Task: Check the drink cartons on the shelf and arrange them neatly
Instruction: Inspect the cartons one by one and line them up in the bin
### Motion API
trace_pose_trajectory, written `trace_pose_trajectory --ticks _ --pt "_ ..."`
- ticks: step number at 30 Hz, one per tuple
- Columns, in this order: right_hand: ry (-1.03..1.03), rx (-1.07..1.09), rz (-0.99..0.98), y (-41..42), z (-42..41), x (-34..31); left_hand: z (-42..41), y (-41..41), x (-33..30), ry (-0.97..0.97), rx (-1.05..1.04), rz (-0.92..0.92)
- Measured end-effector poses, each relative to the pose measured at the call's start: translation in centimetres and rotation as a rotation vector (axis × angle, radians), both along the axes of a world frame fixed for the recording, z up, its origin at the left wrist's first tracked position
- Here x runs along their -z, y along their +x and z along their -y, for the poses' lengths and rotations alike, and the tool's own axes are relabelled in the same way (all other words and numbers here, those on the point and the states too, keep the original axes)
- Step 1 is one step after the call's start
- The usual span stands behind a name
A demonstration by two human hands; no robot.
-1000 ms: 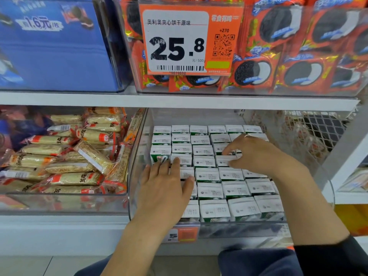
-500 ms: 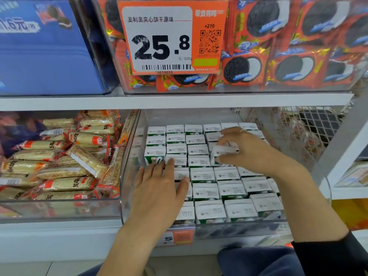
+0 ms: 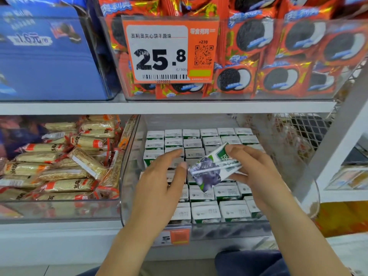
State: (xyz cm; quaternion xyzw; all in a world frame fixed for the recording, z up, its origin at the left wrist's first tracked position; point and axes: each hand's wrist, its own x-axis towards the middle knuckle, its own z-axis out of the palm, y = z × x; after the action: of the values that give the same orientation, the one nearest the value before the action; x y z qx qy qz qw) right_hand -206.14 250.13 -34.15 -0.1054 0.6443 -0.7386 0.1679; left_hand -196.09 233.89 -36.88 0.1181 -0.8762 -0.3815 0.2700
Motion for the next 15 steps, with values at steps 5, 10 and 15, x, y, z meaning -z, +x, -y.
trace_pose_trajectory --ticks 5,10,15 --pt "-0.051 -0.041 0.069 0.7 1.3 0.3 -0.9 0.4 -0.3 0.12 0.172 -0.015" --pt "-0.119 -0.089 0.058 1.0 1.8 0.3 -0.9 0.4 -0.1 0.033 0.178 -0.034" --pt "-0.124 -0.141 0.006 1.3 1.8 0.2 -0.4 0.4 0.1 -0.002 0.168 -0.06"
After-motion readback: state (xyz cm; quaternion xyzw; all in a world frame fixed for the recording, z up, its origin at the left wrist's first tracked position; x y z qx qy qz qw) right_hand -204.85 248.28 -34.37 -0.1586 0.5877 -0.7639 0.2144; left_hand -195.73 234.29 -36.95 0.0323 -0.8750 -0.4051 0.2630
